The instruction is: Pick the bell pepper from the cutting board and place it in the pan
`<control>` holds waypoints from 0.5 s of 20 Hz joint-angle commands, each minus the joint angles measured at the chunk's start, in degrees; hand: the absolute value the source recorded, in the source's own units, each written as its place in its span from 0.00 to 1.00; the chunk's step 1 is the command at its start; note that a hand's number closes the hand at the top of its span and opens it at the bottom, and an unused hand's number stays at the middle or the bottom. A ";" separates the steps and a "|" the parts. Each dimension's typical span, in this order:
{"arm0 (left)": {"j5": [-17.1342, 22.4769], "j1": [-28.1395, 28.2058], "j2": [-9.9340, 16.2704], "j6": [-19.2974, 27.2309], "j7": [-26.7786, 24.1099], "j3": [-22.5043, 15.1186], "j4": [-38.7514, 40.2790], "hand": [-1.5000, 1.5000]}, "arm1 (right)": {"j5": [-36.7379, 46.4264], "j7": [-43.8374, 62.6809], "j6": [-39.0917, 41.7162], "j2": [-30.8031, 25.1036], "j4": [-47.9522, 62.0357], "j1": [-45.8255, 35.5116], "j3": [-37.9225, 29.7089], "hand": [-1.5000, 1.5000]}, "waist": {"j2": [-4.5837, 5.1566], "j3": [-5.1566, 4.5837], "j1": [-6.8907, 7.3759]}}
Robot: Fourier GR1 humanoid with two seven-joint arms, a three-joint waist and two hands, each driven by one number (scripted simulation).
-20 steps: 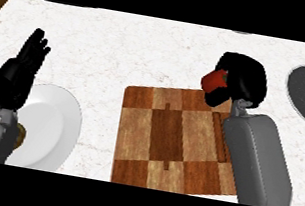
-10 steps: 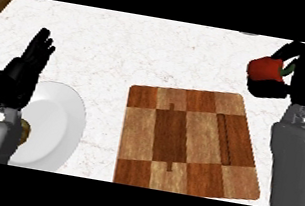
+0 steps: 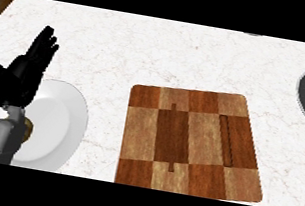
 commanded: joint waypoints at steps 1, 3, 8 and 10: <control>-0.52 2.39 -1.00 -0.28 -3.50 -0.49 1.37 0.50 | -0.68 -8.95 -6.80 -6.18 13.58 -0.86 -3.98 1.00 | 0.18 0.01 0.60; -0.04 0.20 -1.57 -0.51 -1.50 -1.34 0.76 0.50 | -0.74 -13.01 -6.93 -12.08 21.38 -2.27 -6.38 1.00 | 0.59 0.08 1.23; -1.07 -3.47 -1.89 1.18 0.63 -1.48 0.97 0.50 | 2.33 -18.92 -17.68 -16.62 35.77 -3.92 -8.18 1.00 | 1.03 0.19 1.86; -1.61 0.06 -2.66 0.80 -1.96 -2.43 0.66 0.50 | 1.07 -24.16 -20.45 -17.25 41.09 -3.16 -9.31 1.00 | 1.06 0.25 2.30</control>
